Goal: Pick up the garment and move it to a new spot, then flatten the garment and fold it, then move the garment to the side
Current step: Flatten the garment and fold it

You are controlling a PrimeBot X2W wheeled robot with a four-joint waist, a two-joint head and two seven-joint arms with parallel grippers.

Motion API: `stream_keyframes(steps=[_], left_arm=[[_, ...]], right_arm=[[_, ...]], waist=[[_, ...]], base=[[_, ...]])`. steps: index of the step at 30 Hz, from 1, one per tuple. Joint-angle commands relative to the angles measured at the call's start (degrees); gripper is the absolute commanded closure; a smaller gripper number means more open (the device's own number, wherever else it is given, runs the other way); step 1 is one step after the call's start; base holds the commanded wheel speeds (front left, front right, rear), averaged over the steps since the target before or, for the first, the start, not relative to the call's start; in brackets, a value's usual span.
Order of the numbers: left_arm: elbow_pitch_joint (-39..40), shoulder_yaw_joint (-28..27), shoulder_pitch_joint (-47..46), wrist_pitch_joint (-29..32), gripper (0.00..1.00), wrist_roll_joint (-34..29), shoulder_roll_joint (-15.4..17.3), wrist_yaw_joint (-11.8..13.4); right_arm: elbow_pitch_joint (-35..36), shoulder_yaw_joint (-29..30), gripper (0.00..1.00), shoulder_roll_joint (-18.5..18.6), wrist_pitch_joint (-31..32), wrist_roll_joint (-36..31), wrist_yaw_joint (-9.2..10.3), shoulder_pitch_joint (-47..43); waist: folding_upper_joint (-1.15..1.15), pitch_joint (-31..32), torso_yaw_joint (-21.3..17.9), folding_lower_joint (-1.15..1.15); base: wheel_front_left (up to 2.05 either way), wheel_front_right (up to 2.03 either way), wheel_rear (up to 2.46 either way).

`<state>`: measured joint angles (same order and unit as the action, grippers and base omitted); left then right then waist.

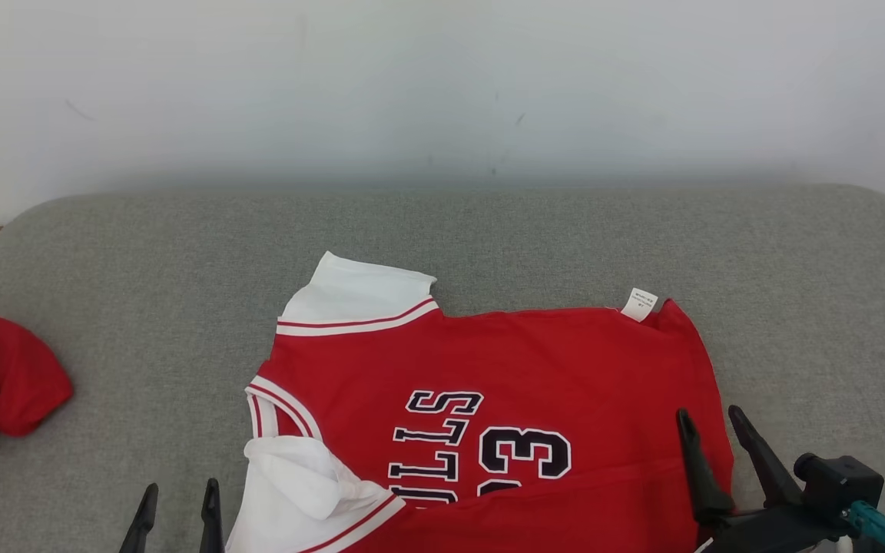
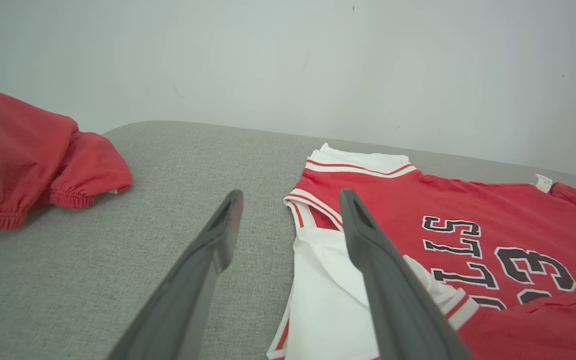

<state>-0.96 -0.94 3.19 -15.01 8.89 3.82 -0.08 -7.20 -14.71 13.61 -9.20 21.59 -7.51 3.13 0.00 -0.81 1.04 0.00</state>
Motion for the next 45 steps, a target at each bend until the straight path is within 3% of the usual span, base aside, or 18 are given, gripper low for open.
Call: stream_keyframes(steps=[1,5,10,16,24,33,37,45], left_arm=[[-0.30,-0.39,-0.87,-0.21,0.00,-0.10,-0.03,-0.12],[-1.24,-0.22,-2.09,-0.21,0.00,-0.22,0.36,-1.27],[-4.14,1.76,-9.95,1.77,0.00,1.13,3.21,-4.83],[-5.83,4.06,-22.19,7.51,0.00,3.71,8.10,-6.86],[-8.24,9.09,-36.16,14.73,0.00,9.31,15.71,-7.30],[-14.33,18.21,-46.95,22.81,0.00,22.09,26.97,-7.30],[-17.27,22.30,-50.07,24.22,0.00,24.98,30.03,-7.31],[-25.41,27.94,-55.32,24.26,0.00,29.29,32.67,-7.32]], right_arm=[[-0.43,-0.20,0.00,-0.83,-0.57,-0.67,0.04,-0.19],[-0.88,-0.01,0.00,-1.54,-0.94,-1.40,0.04,-0.27],[-1.12,0.37,0.00,-2.06,-0.66,-2.07,0.04,1.53],[-1.32,0.21,0.00,-3.20,-0.89,-2.70,0.04,4.60],[-2.58,-0.16,0.00,-5.73,-2.59,-3.58,0.04,9.44],[-3.96,-1.70,0.00,-8.22,-4.77,-3.26,0.04,15.37],[-4.54,-2.59,0.00,-9.00,-5.42,-3.29,0.04,17.49],[-6.04,-4.78,0.00,-10.17,-5.97,-3.26,0.04,20.42]], waist=[[0.00,-0.03,-0.14,0.00],[0.00,-0.38,-0.43,0.00],[0.00,-2.10,-1.14,0.00],[0.00,-5.55,-3.59,0.00],[0.00,-12.46,-9.07,0.00],[0.00,-19.30,-14.21,0.00],[0.00,-21.49,-15.33,0.00],[0.00,-24.43,-17.63,0.00]], base=[[0.00,0.00,0.00],[0.00,0.00,0.00],[0.00,0.00,0.00],[0.00,0.00,0.00],[0.00,0.00,0.00],[0.00,0.00,0.00],[0.00,0.00,0.00],[0.00,0.00,0.00]])
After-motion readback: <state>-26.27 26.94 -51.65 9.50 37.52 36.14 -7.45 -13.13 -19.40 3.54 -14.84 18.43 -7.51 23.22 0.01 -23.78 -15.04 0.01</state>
